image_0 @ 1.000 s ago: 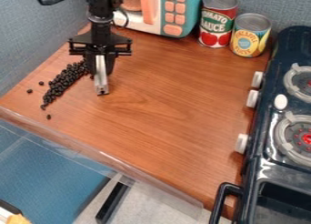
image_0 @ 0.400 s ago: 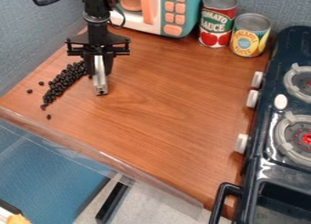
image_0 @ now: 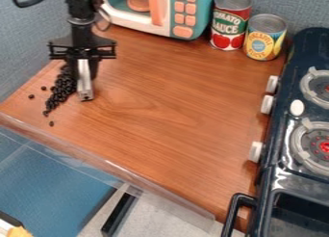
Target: Sweep into pile
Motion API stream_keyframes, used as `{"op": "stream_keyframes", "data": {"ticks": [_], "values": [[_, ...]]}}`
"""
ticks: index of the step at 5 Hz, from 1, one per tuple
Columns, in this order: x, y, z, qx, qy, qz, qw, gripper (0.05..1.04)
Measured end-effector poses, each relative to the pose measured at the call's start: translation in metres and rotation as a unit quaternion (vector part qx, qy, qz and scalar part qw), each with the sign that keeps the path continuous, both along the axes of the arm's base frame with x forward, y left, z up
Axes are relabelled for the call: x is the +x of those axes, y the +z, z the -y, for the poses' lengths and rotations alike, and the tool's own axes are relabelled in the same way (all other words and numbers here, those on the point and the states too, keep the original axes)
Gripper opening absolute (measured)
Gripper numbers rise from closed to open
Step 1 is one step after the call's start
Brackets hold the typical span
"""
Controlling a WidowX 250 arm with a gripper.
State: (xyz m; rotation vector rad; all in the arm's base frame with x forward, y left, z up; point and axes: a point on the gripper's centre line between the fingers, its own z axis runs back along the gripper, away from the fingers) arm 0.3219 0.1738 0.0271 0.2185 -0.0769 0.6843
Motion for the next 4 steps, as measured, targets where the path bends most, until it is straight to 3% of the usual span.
{"op": "stream_keyframes", "data": {"ticks": [2, 3, 4], "values": [[0.0, 0.0, 0.001, -0.001, -0.006, 0.002, 1.0, 0.324], [0.006, -0.002, 0.013, 0.0, -0.042, 0.005, 0.9991, 0.324], [0.011, 0.001, 0.031, 0.012, -0.095, 0.028, 0.995, 0.324]]}}
